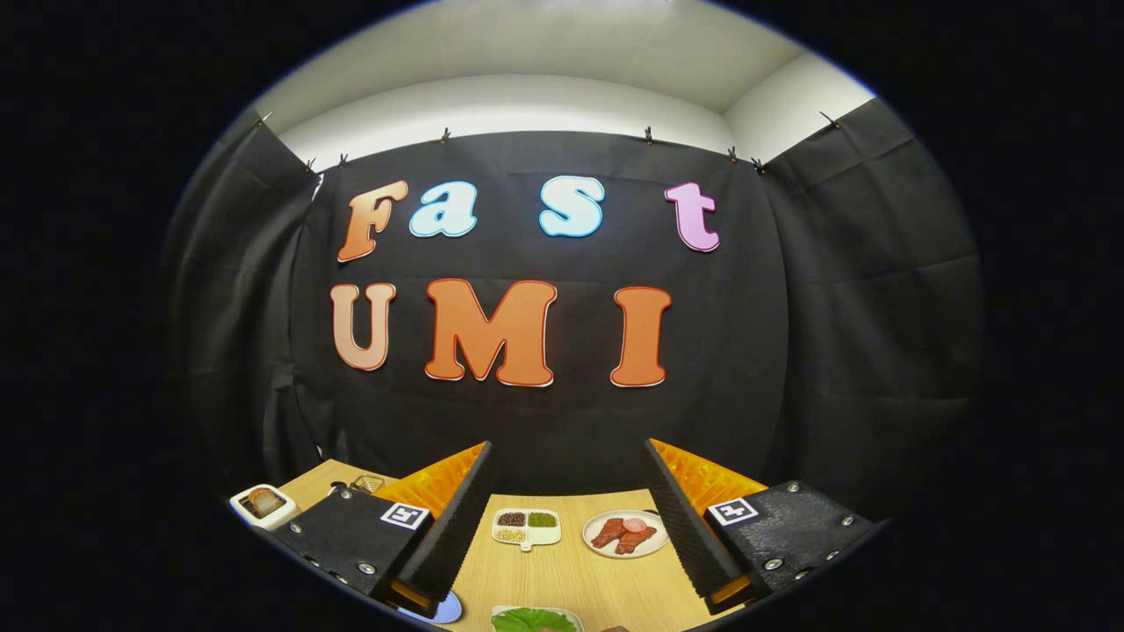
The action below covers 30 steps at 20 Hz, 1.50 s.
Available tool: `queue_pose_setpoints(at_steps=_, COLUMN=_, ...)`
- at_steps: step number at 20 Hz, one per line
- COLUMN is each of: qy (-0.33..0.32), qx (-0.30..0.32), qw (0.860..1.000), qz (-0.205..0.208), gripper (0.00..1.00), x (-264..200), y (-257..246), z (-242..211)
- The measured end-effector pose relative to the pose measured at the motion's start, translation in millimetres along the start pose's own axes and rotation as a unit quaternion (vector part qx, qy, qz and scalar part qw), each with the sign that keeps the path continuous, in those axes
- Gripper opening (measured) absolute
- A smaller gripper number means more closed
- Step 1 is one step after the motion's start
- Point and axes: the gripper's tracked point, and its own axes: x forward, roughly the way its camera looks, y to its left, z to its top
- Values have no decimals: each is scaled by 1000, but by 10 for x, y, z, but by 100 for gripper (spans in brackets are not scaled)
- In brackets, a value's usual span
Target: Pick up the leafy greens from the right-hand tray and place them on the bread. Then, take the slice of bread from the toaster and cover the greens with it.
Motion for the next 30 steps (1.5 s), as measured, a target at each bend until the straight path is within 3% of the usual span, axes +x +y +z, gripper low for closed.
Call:
queue_pose_setpoints(at_steps=9, qy=70, qx=-1, qw=997, qz=37, gripper=99, x=-10, y=130, z=-492)
queue_pose_setpoints(at_steps=15, qy=186, qx=26, qw=981, qz=57, gripper=100, x=37, y=228, z=-1281)
queue_pose_setpoints(at_steps=18, qy=261, qx=45, qw=963, qz=58, gripper=100, x=21, y=238, z=-1751)
queue_pose_setpoints(at_steps=21, qy=339, qx=70, qw=936, qz=66, gripper=99, x=-40, y=320, z=-2204)
queue_pose_setpoints(at_steps=30, qy=485, qx=23, qw=870, qz=84, gripper=98, x=-268, y=353, z=-3231)
